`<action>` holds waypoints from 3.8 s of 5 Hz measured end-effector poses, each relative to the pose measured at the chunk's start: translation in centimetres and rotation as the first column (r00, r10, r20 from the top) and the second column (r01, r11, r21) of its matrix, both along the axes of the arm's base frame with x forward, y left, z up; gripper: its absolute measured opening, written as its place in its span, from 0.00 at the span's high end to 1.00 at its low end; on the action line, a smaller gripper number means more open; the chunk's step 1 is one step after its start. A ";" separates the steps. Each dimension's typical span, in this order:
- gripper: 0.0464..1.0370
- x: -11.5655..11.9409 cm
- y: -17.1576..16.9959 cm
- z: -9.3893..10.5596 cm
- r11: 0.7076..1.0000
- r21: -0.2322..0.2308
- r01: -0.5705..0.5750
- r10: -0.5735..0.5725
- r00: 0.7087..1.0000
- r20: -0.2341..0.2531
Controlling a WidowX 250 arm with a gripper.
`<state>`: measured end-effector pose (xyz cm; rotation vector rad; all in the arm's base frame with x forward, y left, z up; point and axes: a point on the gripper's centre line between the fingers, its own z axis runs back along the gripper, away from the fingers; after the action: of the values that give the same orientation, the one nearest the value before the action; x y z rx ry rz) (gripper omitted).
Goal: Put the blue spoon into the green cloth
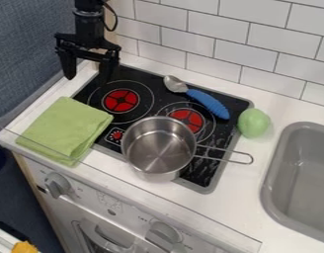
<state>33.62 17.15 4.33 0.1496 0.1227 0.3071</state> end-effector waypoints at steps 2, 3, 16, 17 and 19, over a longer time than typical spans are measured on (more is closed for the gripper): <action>0.04 -0.3 -2.8 -1.4 0.990 0.034 -0.137 0.138 0.990 -0.032; 0.04 0.8 -5.4 0.6 0.964 -0.017 -0.264 0.265 0.963 0.056; 0.07 7.5 -17.7 -3.2 0.792 -0.047 -0.608 0.610 0.787 0.089; 0.34 7.3 -18.0 -3.7 0.785 -0.072 -0.615 0.619 0.780 0.094; 0.68 6.8 -17.7 -3.6 0.752 -0.102 -0.651 0.659 0.744 0.111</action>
<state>40.45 -0.60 0.73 0.0193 0.0389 1.0274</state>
